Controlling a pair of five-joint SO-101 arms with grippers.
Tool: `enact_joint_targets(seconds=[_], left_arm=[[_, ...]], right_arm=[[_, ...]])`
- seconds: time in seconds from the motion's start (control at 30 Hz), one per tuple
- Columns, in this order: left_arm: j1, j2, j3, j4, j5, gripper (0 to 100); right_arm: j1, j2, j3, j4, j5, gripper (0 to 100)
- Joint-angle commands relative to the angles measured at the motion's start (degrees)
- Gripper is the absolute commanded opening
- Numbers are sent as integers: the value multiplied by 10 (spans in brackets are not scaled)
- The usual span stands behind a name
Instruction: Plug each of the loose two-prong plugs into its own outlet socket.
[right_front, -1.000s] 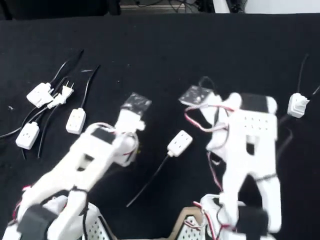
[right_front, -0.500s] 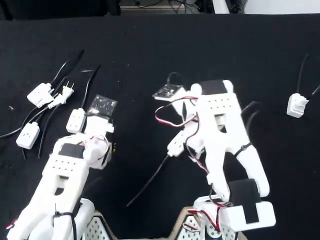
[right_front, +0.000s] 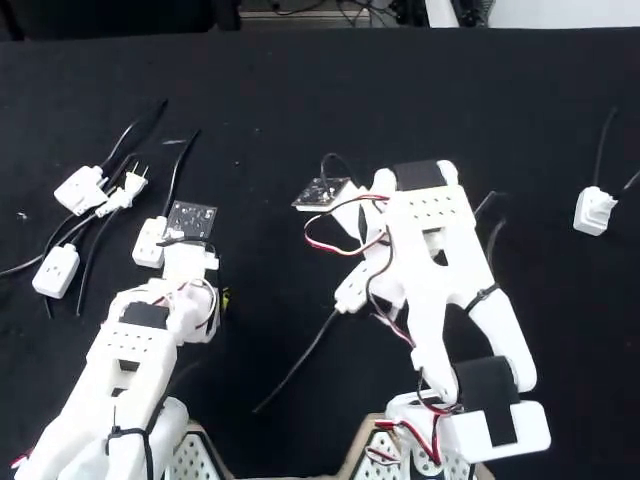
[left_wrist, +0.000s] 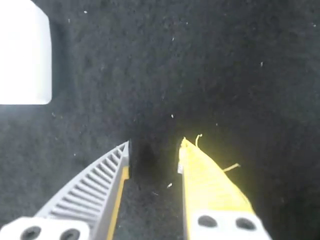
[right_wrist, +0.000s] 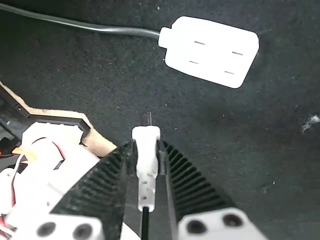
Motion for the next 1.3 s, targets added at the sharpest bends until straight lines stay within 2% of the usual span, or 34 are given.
enact_joint_targets(seconds=[0.0,0.23,0.5,0.67,0.97,1.27], left_arm=[[0,-7,-5,-7,6,166],[0,-7,-5,-7,6,166],[0,-7,-5,-7,6,166],[0,-7,-5,-7,6,166],[0,-7,-5,-7,6,166],[0,-7,-4,-7,6,166]], right_arm=[[-5,7,-58,-5,5,10],[-2,118,-194,33,3,10],[57,229,-298,18,3,10],[72,204,-271,-8,5,10],[33,50,-122,-76,5,10],[31,56,-98,-111,3,10]])
